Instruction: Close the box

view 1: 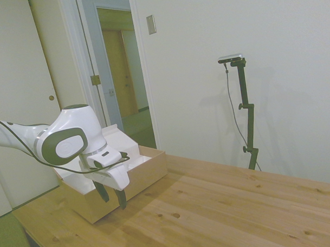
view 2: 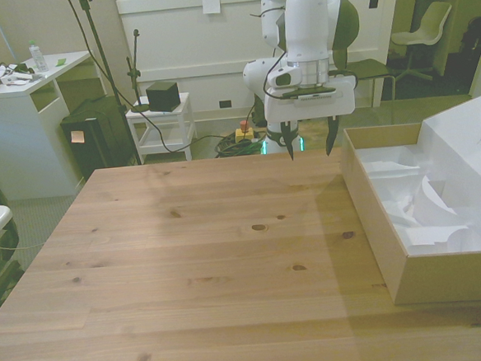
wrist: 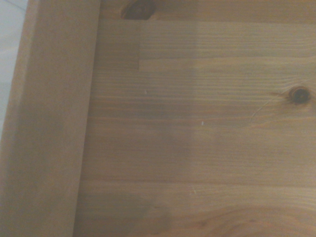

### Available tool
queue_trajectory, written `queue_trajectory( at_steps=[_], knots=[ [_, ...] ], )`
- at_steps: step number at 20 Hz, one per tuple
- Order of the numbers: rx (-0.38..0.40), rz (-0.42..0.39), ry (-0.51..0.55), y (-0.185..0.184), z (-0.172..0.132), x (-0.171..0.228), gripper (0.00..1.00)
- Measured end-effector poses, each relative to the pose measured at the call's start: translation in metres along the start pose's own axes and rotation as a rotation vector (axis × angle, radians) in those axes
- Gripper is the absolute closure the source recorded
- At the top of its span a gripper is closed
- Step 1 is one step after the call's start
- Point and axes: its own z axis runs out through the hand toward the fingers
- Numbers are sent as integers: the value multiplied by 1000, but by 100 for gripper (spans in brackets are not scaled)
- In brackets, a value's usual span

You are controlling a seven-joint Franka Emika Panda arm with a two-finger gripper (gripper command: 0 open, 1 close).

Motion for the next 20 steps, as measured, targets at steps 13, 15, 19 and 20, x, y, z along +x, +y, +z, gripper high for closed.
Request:
queue_trajectory(
  at_steps=[13,15,19,20],
  knots=[
    [162,3,146,-7,-122,-29,0],
    [216,-34,163,-21,-147,-41,0],
    [283,-125,201,-57,-185,-66,0],
    [296,-147,212,-67,-192,-72,0]
  ],
)
